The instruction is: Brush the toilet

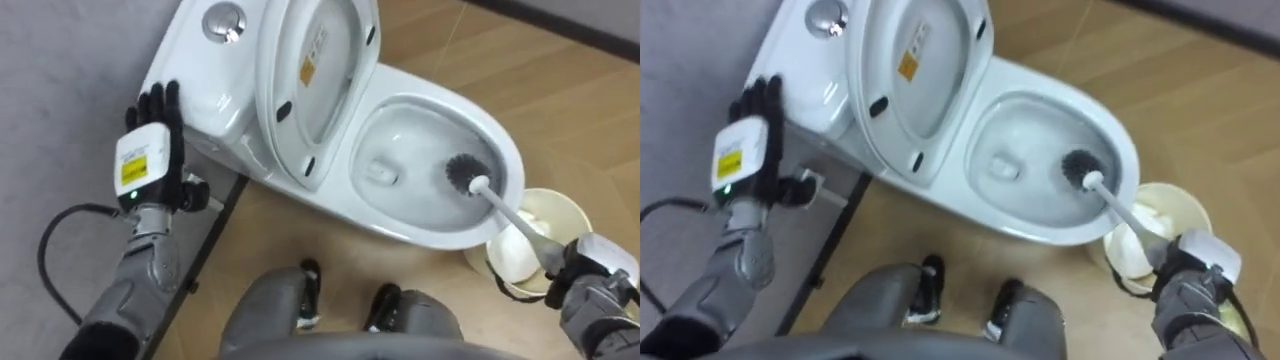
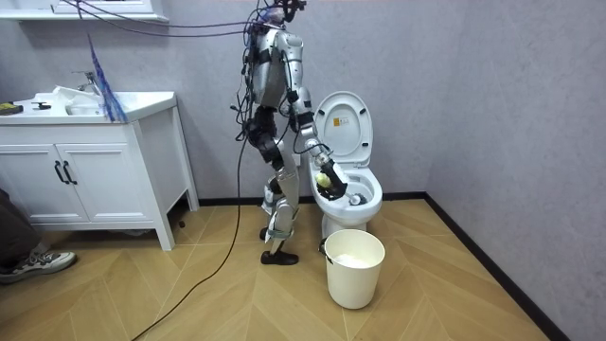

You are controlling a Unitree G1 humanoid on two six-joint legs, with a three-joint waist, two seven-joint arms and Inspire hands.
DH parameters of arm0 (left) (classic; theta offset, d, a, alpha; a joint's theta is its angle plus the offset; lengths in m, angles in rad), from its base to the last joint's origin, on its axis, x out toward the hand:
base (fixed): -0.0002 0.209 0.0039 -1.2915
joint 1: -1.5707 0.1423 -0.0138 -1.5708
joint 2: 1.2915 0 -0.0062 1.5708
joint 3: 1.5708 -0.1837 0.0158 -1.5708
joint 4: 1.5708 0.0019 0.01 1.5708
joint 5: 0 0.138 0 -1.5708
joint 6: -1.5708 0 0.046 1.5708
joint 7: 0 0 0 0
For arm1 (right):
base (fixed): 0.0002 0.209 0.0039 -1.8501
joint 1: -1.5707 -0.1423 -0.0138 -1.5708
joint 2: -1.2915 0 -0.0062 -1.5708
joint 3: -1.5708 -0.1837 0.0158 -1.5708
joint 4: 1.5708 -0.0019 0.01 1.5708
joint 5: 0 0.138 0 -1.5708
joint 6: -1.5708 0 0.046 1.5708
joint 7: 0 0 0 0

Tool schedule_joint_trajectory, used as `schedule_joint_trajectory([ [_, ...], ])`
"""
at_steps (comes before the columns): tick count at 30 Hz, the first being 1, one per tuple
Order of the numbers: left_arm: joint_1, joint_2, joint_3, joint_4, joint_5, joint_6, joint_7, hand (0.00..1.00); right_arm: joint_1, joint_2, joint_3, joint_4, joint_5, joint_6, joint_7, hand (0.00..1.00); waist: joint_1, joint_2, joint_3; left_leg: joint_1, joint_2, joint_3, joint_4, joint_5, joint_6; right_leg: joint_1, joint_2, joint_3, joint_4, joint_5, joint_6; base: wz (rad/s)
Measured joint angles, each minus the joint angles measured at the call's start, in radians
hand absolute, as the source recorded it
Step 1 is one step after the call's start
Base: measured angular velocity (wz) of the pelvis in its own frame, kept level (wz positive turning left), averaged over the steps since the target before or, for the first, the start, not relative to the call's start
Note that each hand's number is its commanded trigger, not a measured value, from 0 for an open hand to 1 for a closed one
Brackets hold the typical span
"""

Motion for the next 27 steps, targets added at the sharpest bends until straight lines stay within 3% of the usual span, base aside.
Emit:
schedule_joint_trajectory([
  [4, 0.112, -0.022, 0.033, -0.002, -0.016, -0.001, -0.034, 0.00, 0.088, 0.048, -0.038, -0.038, -0.008, -0.026, 0.007, 1.00, -0.010, -0.010, -0.0116, 0.126, 0.000, -0.017, -0.077, 0.008, -0.011, 0.130, 0.017, -0.016, -0.085, 0.012, 0.003, 0.07],
  [6, 0.124, -0.037, 0.043, -0.001, -0.038, -0.001, -0.048, 0.00, 0.129, 0.058, -0.043, -0.061, -0.010, -0.032, 0.015, 1.00, -0.023, -0.017, -0.0129, 0.165, -0.005, -0.036, -0.097, 0.010, -0.015, 0.179, 0.019, -0.035, -0.113, 0.013, 0.005, 0.22],
  [11, 0.183, -0.080, 0.103, -0.001, -0.062, -0.013, -0.074, 0.00, 0.201, 0.094, -0.099, -0.106, -0.057, -0.056, 0.032, 1.00, -0.042, -0.025, -0.0164, 0.283, -0.007, -0.029, -0.159, 0.012, -0.020, 0.289, 0.033, -0.022, -0.183, 0.018, 0.012, -0.07],
  [15, 0.193, -0.091, 0.122, 0.046, -0.100, -0.015, -0.088, 0.00, 0.227, 0.105, -0.134, -0.129, -0.066, -0.061, 0.033, 1.00, -0.046, -0.026, -0.0185, 0.322, -0.008, -0.015, -0.181, 0.012, -0.021, 0.313, 0.036, 0.002, -0.199, 0.019, 0.013, -0.22],
  [18, 0.212, -0.103, 0.180, 0.104, -0.168, -0.013, -0.111, 0.00, 0.237, 0.122, -0.206, -0.114, -0.035, -0.066, 0.035, 1.00, -0.052, -0.022, -0.0176, 0.374, -0.008, -0.015, -0.208, 0.012, -0.021, 0.361, 0.049, 0.021, -0.235, 0.021, 0.016, -0.20],
  [23, 0.215, -0.133, 0.273, 0.266, -0.271, 0.020, -0.150, 0.00, 0.246, 0.133, -0.275, -0.098, 0.054, -0.059, 0.034, 1.00, -0.073, -0.020, -0.0168, 0.435, -0.008, -0.016, -0.230, 0.009, -0.025, 0.412, 0.056, 0.051, -0.260, 0.023, 0.017, -0.18],
  [27, 0.207, -0.156, 0.313, 0.346, -0.270, 0.036, -0.192, 0.00, 0.249, 0.148, -0.325, -0.090, 0.073, -0.047, 0.033, 1.00, -0.081, -0.021, -0.0168, 0.447, -0.003, -0.015, -0.233, 0.005, -0.031, 0.418, 0.059, 0.074, -0.269, 0.025, 0.014, -0.17],
])
